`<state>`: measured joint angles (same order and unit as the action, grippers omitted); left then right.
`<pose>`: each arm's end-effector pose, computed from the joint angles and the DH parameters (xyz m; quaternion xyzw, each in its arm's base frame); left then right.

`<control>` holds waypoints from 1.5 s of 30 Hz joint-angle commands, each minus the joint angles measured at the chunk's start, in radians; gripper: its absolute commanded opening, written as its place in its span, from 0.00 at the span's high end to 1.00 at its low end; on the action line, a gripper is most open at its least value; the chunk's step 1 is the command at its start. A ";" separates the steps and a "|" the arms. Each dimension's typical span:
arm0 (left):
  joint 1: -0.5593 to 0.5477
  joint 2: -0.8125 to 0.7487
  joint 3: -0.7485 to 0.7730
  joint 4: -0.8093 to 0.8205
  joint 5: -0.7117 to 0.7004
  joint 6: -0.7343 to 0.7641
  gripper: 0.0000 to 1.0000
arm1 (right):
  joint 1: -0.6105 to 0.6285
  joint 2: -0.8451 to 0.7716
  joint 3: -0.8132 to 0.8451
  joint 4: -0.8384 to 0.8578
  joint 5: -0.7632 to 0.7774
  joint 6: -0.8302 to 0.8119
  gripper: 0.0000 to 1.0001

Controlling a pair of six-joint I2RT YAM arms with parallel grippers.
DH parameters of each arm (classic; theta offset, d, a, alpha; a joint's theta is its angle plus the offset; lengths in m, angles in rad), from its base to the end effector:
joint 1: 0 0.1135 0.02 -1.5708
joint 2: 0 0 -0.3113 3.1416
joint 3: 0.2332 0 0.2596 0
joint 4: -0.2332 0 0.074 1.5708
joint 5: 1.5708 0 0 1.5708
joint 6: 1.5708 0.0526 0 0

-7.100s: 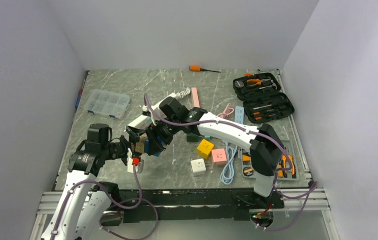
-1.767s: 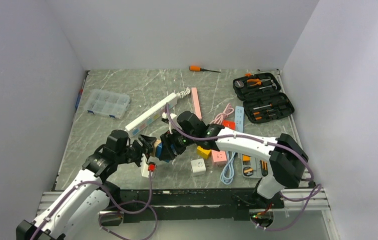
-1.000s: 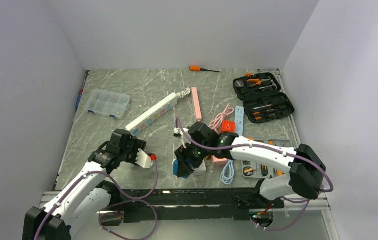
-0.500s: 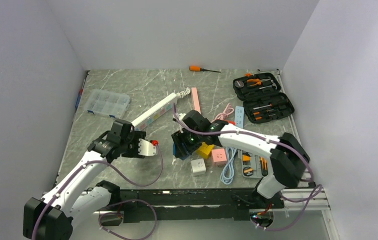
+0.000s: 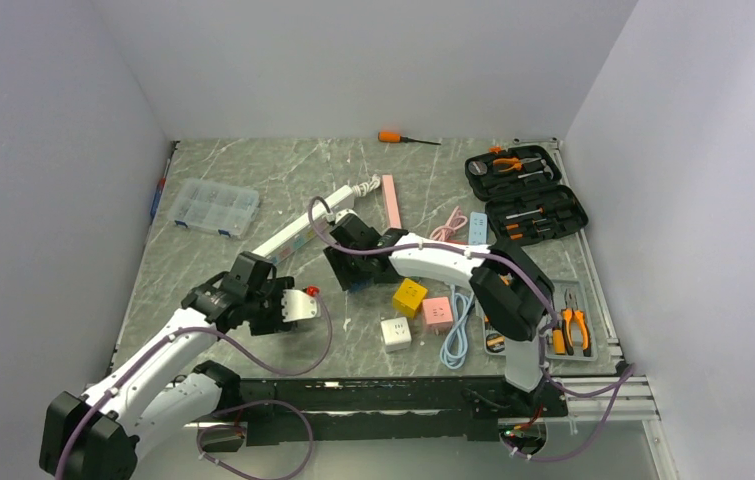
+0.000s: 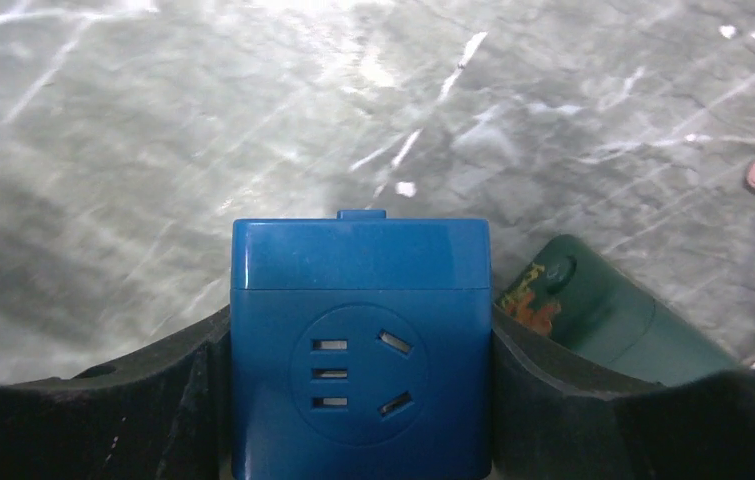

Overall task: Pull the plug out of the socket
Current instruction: Place the plug at the center of the board.

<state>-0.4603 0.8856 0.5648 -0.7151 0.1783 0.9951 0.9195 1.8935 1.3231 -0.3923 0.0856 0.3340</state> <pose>0.1264 -0.0731 0.2236 0.6565 0.7016 -0.0133 0.2766 0.2678 0.3440 0.2191 -0.2628 0.9164 0.1424 0.2662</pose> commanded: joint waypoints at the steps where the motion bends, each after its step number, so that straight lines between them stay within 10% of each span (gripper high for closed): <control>1: -0.016 0.006 0.026 0.021 0.042 -0.117 0.67 | 0.012 0.038 0.037 0.041 0.197 0.029 0.67; 12: -0.101 0.090 0.022 0.088 -0.027 -0.173 0.65 | 0.049 0.000 -0.006 0.061 0.301 0.079 0.01; 30: -0.264 0.465 0.175 0.248 -0.114 -0.265 0.45 | -0.111 -0.548 -0.126 -0.118 0.316 0.131 0.00; 35: -0.264 0.519 0.170 0.289 -0.097 -0.297 0.01 | -0.155 -0.665 -0.259 -0.113 0.320 0.138 0.00; 45: -0.244 0.497 0.298 0.087 0.008 -0.389 0.01 | -0.298 -0.806 -0.422 -0.073 0.236 0.157 0.00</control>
<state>-0.7185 1.4048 0.7517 -0.5018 0.1108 0.6735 0.6735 1.1374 0.9188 -0.4995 0.3771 0.4759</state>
